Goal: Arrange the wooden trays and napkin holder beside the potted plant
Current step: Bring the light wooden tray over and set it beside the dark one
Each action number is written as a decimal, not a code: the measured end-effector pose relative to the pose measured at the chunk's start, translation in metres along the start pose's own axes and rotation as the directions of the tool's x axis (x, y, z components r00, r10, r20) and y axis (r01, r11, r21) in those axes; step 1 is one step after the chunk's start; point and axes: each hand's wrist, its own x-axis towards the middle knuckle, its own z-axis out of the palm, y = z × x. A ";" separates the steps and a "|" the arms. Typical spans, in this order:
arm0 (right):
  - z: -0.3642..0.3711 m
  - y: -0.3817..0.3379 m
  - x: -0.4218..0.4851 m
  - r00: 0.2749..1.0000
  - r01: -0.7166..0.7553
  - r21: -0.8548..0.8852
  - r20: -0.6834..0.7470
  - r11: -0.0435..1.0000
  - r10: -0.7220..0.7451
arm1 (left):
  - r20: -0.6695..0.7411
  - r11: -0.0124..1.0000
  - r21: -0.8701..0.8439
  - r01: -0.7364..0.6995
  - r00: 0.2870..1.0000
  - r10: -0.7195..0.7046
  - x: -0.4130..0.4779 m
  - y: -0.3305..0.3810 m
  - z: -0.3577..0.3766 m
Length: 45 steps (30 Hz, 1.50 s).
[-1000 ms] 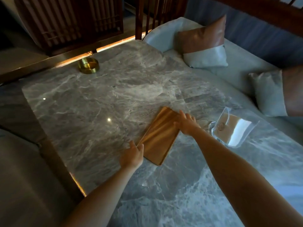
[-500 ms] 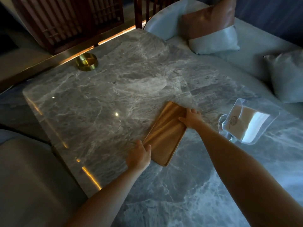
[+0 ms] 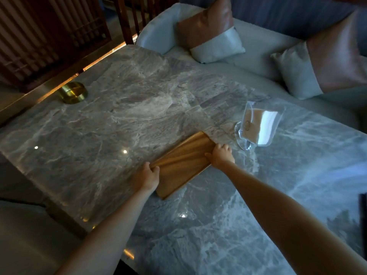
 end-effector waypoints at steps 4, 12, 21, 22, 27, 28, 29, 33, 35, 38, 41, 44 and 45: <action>0.000 0.014 -0.024 0.998 -0.060 0.136 -0.012 0.989 0.062 | 0.002 0.995 0.057 -0.079 0.997 0.080 0.001 0.012 -0.014; -0.025 0.049 -0.071 0.977 -0.104 0.432 -0.124 0.896 0.173 | -0.058 0.957 0.203 -0.209 0.973 0.225 0.002 0.071 -0.030; -0.052 0.118 -0.135 0.902 -0.060 0.815 -0.204 0.577 0.381 | -0.029 0.807 0.303 -0.507 0.841 0.540 -0.053 0.187 -0.003; -0.054 0.126 -0.143 0.892 -0.059 0.832 -0.204 0.551 0.403 | -0.009 0.781 0.306 -0.544 0.819 0.574 -0.061 0.199 0.004; -0.057 0.172 -0.178 0.833 -0.069 0.914 -0.168 0.399 0.528 | 0.114 0.621 0.324 -0.714 0.681 0.723 -0.108 0.253 0.052; -0.057 0.181 -0.185 0.822 -0.070 0.925 -0.159 0.374 0.547 | 0.145 0.583 0.339 -0.738 0.653 0.743 -0.119 0.262 0.064; -0.055 0.190 -0.191 0.810 -0.072 0.934 -0.150 0.349 0.567 | 0.176 0.543 0.348 -0.764 0.622 0.763 -0.129 0.269 0.076; -0.045 0.226 -0.210 0.746 -0.093 0.965 -0.097 0.247 0.659 | 0.337 0.411 0.347 -0.843 0.521 0.784 -0.164 0.291 0.126; -0.038 0.241 -0.215 0.727 -0.114 0.973 -0.057 0.202 0.685 | 0.403 0.363 0.371 -0.855 0.500 0.767 -0.178 0.297 0.151; -0.025 0.259 -0.217 0.697 -0.136 0.986 0.022 0.102 0.717 | 0.481 0.283 0.399 -0.873 0.461 0.745 -0.194 0.302 0.188; -0.010 0.274 -0.217 0.665 -0.153 0.988 0.103 -0.001 0.740 | 0.559 0.218 0.406 -0.887 0.430 0.709 -0.204 0.306 0.221; 0.002 0.287 -0.214 0.661 -0.169 0.982 0.181 -0.090 0.728 | 0.617 0.171 0.406 -0.897 0.408 0.673 -0.207 0.306 0.251; 0.006 0.290 -0.212 0.662 -0.176 0.977 0.206 -0.118 0.720 | 0.629 0.157 0.410 -0.899 0.403 0.665 -0.207 0.305 0.261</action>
